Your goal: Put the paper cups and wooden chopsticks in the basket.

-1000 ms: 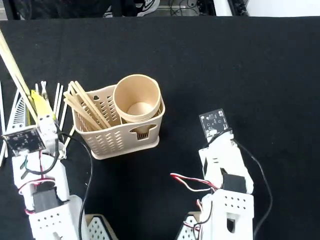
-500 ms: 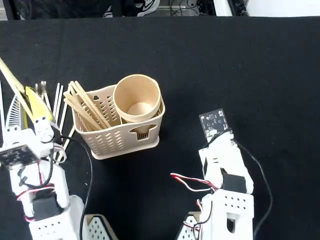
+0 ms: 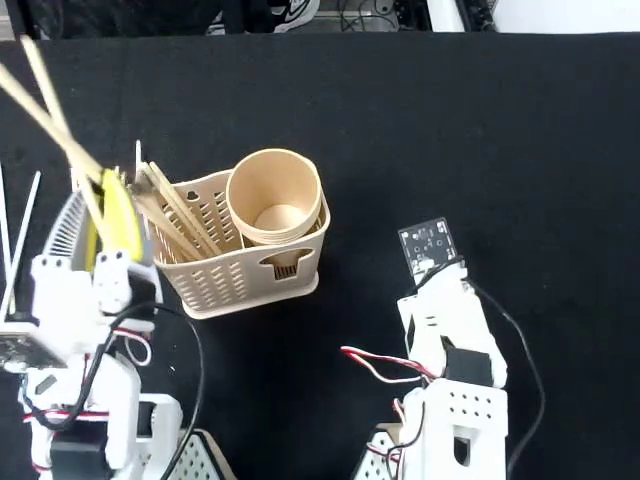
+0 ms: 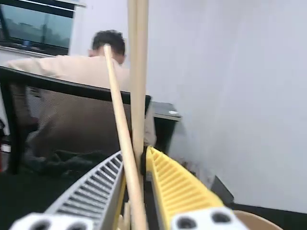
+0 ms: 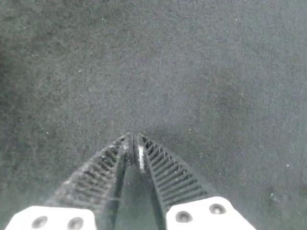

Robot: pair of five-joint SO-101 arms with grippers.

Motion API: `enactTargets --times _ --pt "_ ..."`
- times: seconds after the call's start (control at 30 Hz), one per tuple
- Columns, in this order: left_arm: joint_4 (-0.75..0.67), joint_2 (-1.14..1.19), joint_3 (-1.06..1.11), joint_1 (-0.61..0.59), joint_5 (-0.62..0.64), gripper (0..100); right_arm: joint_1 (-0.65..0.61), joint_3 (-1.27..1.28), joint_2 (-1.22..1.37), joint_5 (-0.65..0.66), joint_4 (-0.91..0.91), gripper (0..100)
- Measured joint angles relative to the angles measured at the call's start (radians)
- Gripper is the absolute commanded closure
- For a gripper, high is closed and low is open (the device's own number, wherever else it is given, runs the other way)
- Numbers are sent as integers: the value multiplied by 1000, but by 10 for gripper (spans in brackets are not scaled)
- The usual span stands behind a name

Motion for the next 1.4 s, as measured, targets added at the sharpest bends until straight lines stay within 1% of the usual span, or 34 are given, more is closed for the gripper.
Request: enactTargets --times 0.1,0.23,0.4,0.47,0.67,0.73,0.87,1.0,1.1,1.13,1.2,1.3,1.4 --pt "18 5 11 28 21 972 0 0 0 0 0 984" --pt "15 0 57 32 32 972 0 0 0 0 0 984" --pt "-48 9 175 32 32 967 0 0 0 0 0 984" --pt "-51 9 186 32 32 960 0 0 0 0 0 984" --pt "-52 8 196 32 32 809 0 0 0 0 0 984" --pt "-11 2 196 32 57 794 0 0 0 0 0 984" --pt "107 8 169 32 120 795 0 0 0 0 0 984" --pt "155 8 130 32 126 795 0 0 0 0 0 984" --pt "215 3 63 31 126 794 0 0 0 0 0 984" --pt "238 3 32 15 126 793 0 0 0 0 0 984" --pt "288 2 -41 -54 126 793 0 0 0 0 0 984" --pt "361 0 -158 -213 126 790 0 0 0 0 0 984" --pt "445 37 -206 -384 124 790 0 0 0 0 0 984"
